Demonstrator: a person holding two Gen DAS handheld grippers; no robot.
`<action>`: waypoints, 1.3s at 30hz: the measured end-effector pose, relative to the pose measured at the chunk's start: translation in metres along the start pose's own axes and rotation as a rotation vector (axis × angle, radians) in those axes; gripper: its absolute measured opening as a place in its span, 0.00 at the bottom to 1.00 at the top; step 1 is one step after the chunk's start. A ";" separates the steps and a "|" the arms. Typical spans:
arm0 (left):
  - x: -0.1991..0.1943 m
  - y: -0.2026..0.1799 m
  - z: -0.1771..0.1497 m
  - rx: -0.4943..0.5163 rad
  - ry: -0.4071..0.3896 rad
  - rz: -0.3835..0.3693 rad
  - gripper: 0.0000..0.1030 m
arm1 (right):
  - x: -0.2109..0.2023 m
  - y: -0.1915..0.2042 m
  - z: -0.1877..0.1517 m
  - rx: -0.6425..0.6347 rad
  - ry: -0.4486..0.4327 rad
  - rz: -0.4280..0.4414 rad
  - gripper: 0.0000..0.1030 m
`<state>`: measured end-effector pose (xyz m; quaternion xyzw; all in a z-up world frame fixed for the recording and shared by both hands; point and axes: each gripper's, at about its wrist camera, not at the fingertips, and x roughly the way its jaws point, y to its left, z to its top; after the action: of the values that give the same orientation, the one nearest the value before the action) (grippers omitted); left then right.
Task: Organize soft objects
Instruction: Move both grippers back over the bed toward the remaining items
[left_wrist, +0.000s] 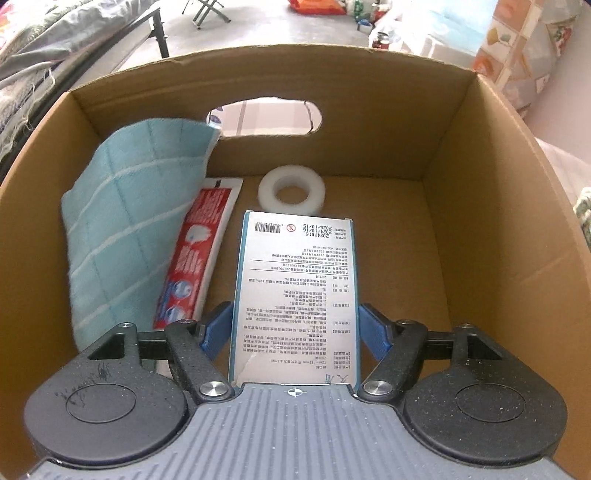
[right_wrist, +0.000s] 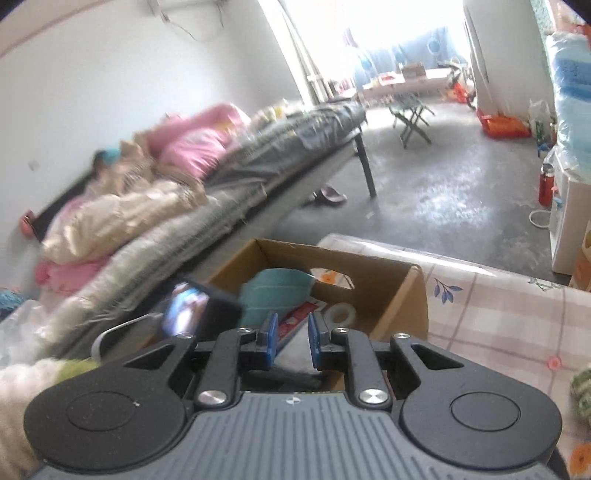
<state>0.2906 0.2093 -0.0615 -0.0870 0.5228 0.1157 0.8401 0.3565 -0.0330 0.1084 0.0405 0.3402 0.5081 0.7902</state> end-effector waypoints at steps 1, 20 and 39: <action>-0.002 -0.001 0.001 -0.001 -0.003 0.004 0.70 | -0.011 0.000 -0.006 0.000 -0.017 0.011 0.19; -0.111 0.023 -0.037 -0.180 -0.150 -0.044 0.86 | -0.197 0.002 -0.137 0.060 -0.247 -0.129 0.61; -0.216 -0.109 -0.198 0.150 -0.451 -0.304 0.95 | -0.286 -0.037 -0.285 0.411 -0.358 -0.444 0.65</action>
<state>0.0598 0.0295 0.0485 -0.0740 0.3109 -0.0344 0.9469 0.1477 -0.3688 0.0176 0.2121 0.2921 0.2299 0.9038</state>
